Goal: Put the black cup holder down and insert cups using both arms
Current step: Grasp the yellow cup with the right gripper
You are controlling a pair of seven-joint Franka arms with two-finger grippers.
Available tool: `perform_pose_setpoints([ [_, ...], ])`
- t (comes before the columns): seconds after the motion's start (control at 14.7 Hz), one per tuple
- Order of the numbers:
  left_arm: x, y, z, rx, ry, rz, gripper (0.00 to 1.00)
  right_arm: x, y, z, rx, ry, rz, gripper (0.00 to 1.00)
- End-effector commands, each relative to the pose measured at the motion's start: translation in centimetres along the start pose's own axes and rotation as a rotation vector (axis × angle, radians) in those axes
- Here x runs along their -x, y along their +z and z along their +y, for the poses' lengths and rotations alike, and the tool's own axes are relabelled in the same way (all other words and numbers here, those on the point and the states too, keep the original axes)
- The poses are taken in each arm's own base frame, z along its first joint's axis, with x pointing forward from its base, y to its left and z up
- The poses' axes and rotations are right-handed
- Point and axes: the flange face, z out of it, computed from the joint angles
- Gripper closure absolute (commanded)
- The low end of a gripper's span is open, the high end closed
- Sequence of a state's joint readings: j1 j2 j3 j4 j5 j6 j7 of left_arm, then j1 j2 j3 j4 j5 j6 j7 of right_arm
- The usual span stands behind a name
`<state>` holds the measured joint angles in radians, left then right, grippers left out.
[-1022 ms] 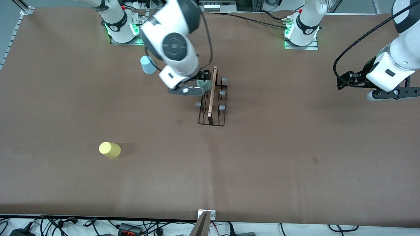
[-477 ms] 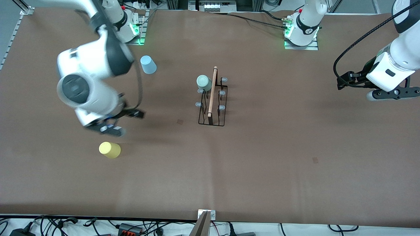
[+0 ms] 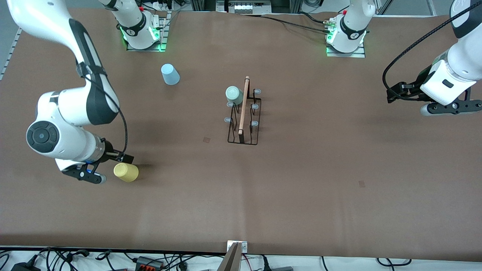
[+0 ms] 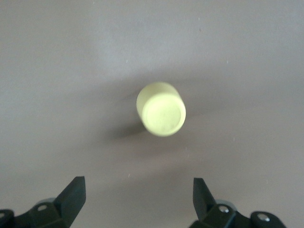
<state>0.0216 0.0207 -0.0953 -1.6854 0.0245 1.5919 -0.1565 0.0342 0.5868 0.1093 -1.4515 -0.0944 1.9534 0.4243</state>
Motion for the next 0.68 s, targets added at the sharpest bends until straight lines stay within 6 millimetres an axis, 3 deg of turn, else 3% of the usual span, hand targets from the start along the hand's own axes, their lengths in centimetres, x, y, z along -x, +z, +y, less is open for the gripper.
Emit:
perform_pose_setpoints([
  [0.0,0.5,-0.1,-0.1,-0.019,0.005,-0.001,0.00,-1.9,2.4,1.1,0.012,-0.080,0.055,0.00],
  [0.27,0.5,-0.1,-0.1,-0.019,0.006,-0.001,0.00,-4.3,6.4,3.0,0.008,-0.213,0.123,0.00],
  [0.61,0.5,-0.1,-0.1,-0.019,0.006,-0.001,0.00,-4.5,6.9,3.1,-0.011,-0.212,0.134,0.00],
])
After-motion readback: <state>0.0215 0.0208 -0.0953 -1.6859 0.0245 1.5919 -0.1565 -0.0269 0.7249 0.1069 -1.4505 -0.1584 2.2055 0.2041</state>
